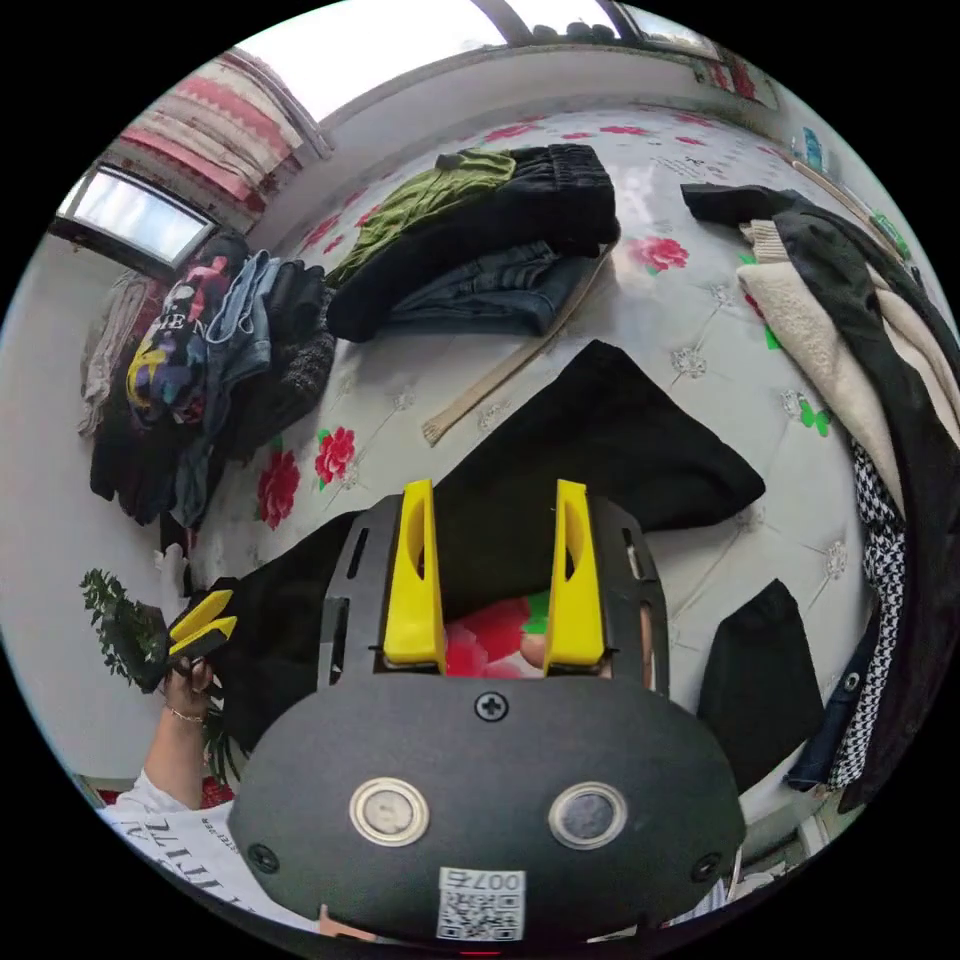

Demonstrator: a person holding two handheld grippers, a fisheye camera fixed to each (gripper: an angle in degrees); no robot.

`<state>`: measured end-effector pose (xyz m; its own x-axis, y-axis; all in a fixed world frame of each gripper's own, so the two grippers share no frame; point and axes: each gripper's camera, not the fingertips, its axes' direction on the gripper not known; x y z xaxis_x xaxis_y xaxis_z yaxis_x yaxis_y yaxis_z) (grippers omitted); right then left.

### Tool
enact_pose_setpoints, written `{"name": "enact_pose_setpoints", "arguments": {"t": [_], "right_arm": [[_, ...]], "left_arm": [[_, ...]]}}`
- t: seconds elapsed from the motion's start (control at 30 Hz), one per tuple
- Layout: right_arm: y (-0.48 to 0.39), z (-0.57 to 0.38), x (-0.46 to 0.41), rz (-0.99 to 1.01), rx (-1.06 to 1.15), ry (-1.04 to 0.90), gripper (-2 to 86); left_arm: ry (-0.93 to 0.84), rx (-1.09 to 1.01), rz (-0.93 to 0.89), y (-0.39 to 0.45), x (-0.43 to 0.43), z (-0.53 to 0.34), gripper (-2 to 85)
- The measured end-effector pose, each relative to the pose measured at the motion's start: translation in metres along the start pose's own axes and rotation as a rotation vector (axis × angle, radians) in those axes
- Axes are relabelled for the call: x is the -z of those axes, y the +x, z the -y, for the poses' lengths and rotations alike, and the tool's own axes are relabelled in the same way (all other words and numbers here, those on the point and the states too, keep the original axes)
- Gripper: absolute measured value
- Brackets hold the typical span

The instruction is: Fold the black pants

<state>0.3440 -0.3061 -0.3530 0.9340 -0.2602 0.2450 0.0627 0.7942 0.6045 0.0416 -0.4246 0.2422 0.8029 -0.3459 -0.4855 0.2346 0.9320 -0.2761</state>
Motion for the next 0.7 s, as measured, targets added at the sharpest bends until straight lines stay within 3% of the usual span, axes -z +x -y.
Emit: {"name": "enact_pose_setpoints", "arguments": {"t": [0.07, 0.2, 0.23, 0.3, 0.37, 0.47, 0.53, 0.6, 0.67, 0.7], "right_arm": [[-0.002, 0.018, -0.033, -0.063, -0.045, -0.102, 12.1], [-0.012, 0.028, -0.048, -0.204, -0.050, -0.121, 5.2], [-0.015, 0.030, -0.048, -0.294, -0.032, -0.115, 2.3], [-0.017, 0.030, -0.026, -0.172, 0.051, -0.026, 1.1], [-0.014, 0.008, 0.041, 0.010, 0.141, 0.255, 0.5], [0.010, -0.042, 0.110, 0.185, 0.272, 0.492, 0.4], [0.036, -0.067, 0.120, 0.192, 0.239, 0.469, 0.8], [0.073, -0.087, 0.110, 0.115, 0.065, 0.372, 1.8], [0.118, -0.116, 0.095, 0.076, -0.146, 0.241, 4.5], [0.126, -0.124, 0.094, 0.092, -0.191, 0.230, 5.1]], "left_arm": [[-0.244, 0.008, 0.123, 0.000, -0.062, 0.020, 11.0], [-0.234, -0.088, 0.175, 0.009, -0.066, 0.028, 5.2], [-0.207, -0.068, 0.120, 0.003, -0.059, 0.028, 2.2], [-0.139, 0.035, 0.056, -0.010, -0.041, 0.025, 0.9], [0.076, 0.110, 0.029, -0.011, 0.013, 0.008, 0.3], [0.274, 0.009, 0.146, 0.027, 0.067, -0.027, 0.3], [0.297, -0.095, 0.150, 0.051, 0.069, -0.047, 0.7], [0.203, -0.164, 0.076, 0.065, 0.048, -0.060, 1.5], [-0.076, -0.182, -0.054, 0.069, 0.004, -0.067, 3.5], [-0.111, -0.166, -0.076, 0.069, -0.002, -0.069, 3.9]]}}
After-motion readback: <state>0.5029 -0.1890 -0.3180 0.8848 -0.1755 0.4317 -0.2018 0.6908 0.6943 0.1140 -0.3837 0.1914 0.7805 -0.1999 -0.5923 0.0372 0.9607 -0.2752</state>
